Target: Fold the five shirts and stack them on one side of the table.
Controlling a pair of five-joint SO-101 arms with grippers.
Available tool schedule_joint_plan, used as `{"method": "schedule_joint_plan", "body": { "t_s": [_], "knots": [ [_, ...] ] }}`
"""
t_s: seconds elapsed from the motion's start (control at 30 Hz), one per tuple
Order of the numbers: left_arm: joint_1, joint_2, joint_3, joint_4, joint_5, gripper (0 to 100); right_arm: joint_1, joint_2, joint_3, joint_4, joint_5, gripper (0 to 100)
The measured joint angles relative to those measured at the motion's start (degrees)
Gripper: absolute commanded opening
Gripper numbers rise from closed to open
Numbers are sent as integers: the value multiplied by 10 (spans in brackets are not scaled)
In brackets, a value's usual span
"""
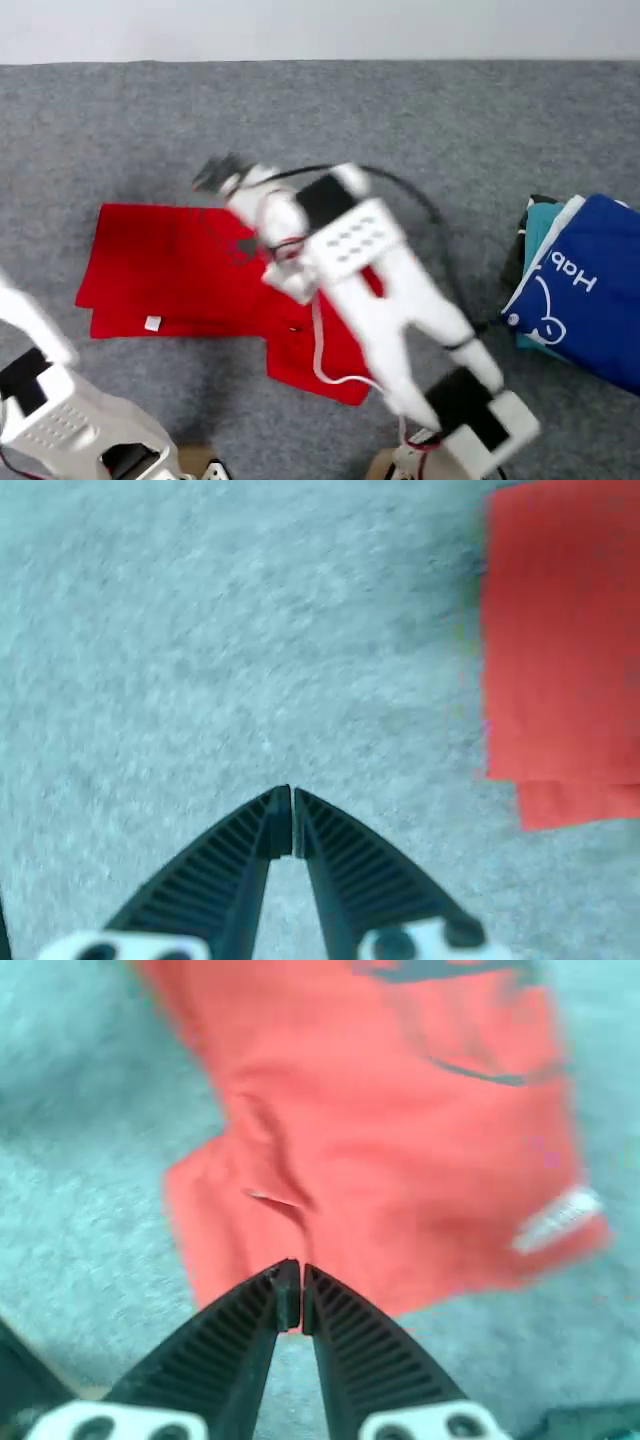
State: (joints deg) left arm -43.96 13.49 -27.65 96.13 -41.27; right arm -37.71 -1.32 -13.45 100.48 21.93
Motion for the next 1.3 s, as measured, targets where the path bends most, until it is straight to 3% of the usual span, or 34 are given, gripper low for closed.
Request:
{"method": "schedule_joint_plan", "body": {
  "t_s": [0.4, 0.8, 1.0, 1.1, 1.3],
  "knots": [
    [278, -7, 11, 27, -2, 134, 226, -214, 0, 0, 0, 10],
    [528, -233, 373, 28, -36, 137, 443, -362, 1, 2, 0, 10],
    [659, -248, 501, -18, -35, 142, 493, -415, 70, 2, 0, 10],
    [716, -248, 520, -47, -35, 194, 511, -440, 105, 2, 0, 10],
    [753, -245, 549, -149, -29, 218, 531, -469, 158, 2, 1, 10]
  ]
}}
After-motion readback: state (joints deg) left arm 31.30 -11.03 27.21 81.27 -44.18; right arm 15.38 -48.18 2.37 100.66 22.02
